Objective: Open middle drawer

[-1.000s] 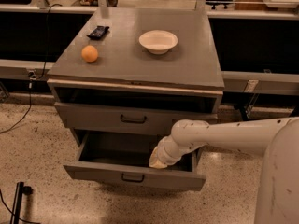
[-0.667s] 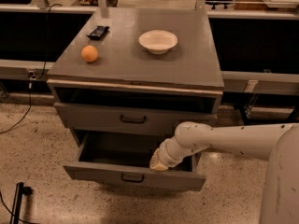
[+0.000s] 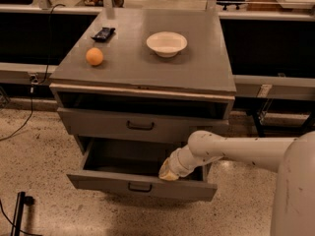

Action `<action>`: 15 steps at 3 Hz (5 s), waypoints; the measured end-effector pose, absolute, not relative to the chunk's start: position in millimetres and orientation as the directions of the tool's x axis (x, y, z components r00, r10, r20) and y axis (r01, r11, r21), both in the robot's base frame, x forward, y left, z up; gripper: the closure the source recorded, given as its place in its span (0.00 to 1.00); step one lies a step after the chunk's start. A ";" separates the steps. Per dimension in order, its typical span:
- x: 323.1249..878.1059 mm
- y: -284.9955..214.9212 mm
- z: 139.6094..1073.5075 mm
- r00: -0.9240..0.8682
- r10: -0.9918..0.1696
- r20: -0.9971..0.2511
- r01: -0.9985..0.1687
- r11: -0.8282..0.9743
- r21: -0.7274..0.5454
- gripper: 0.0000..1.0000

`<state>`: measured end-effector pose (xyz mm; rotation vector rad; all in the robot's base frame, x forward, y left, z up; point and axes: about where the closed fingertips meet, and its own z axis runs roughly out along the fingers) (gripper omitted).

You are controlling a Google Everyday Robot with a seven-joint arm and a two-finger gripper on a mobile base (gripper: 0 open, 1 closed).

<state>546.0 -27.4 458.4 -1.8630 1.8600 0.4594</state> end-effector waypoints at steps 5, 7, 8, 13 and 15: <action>521.6 -40.3 482.1 0.090 -0.747 -0.659 -0.996 -0.077 -0.049 1.00; 509.1 -26.9 485.2 0.110 -0.772 -0.625 -0.994 -0.096 -0.057 1.00; 509.1 -26.9 485.2 0.110 -0.772 -0.625 -0.994 -0.096 -0.057 1.00; 547.0 0.5 455.9 0.035 -0.837 -0.545 -0.994 0.025 -0.102 1.00; 566.6 -9.2 433.5 0.057 -0.850 -0.524 -0.990 0.019 -0.139 1.00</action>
Offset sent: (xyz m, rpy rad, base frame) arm 0.0137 -0.0145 -0.0168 -0.0159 -0.0500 -0.0364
